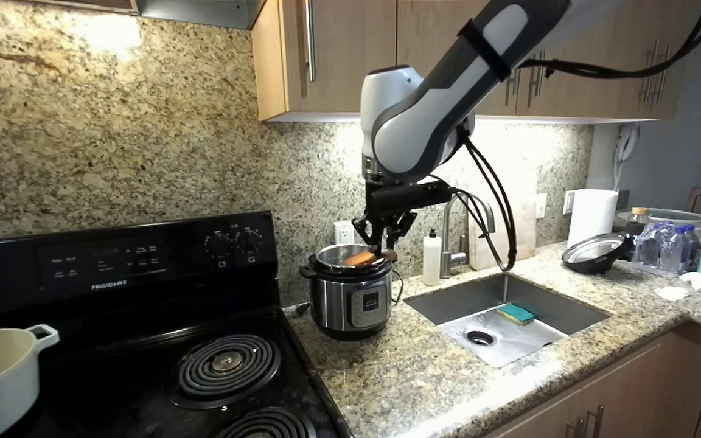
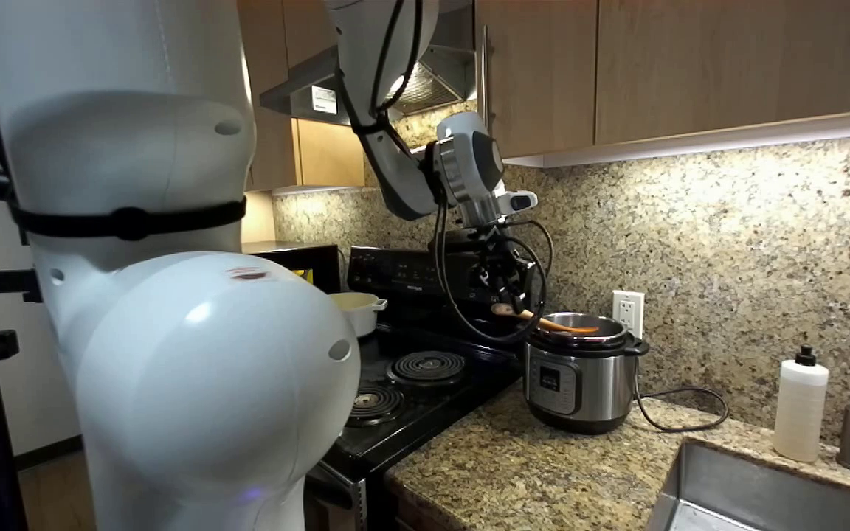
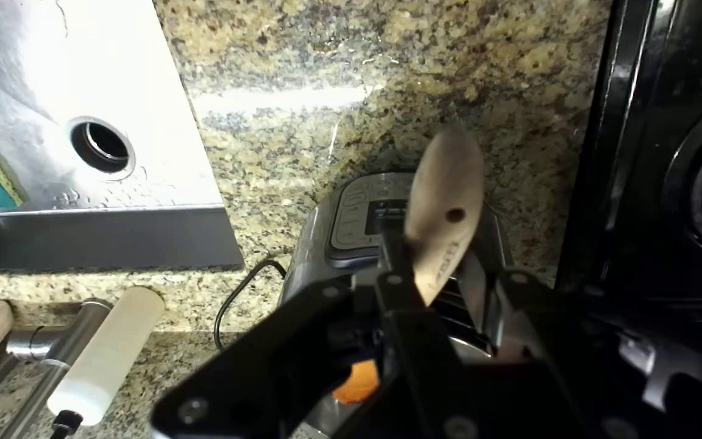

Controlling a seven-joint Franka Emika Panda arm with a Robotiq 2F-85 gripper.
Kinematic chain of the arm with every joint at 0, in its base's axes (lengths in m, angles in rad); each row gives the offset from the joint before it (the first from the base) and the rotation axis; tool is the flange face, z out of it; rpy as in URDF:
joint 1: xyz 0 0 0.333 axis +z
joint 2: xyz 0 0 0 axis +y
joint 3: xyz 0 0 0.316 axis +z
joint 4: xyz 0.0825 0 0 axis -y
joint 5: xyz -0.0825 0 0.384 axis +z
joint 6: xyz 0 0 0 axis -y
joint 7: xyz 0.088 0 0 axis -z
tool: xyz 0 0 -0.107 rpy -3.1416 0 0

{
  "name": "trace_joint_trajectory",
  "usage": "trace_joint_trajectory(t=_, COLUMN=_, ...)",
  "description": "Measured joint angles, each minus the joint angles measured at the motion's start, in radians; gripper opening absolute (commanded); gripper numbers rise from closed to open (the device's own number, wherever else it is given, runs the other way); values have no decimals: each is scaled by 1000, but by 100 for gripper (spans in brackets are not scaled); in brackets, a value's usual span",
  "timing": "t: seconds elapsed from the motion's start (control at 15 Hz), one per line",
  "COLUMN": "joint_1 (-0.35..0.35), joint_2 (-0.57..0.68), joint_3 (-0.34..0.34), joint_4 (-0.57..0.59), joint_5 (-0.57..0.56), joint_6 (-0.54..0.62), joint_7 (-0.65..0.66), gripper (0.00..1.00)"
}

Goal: Put the wooden spatula inside the rice cooker

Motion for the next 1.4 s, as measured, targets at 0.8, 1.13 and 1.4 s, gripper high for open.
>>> trace_joint_trajectory(t=0.8, joint_1=83, joint_2=113, joint_3=-112, joint_4=93, joint_5=-10, joint_6=0, joint_7=0, gripper=10)
trace_joint_trajectory(t=1.13, joint_1=101, joint_2=135, joint_3=-136, joint_4=115, joint_5=-10, joint_6=0, joint_7=0, gripper=10)
trace_joint_trajectory(t=1.4, joint_1=112, joint_2=142, joint_3=-152, joint_4=125, joint_5=-10, joint_6=0, joint_7=0, gripper=10)
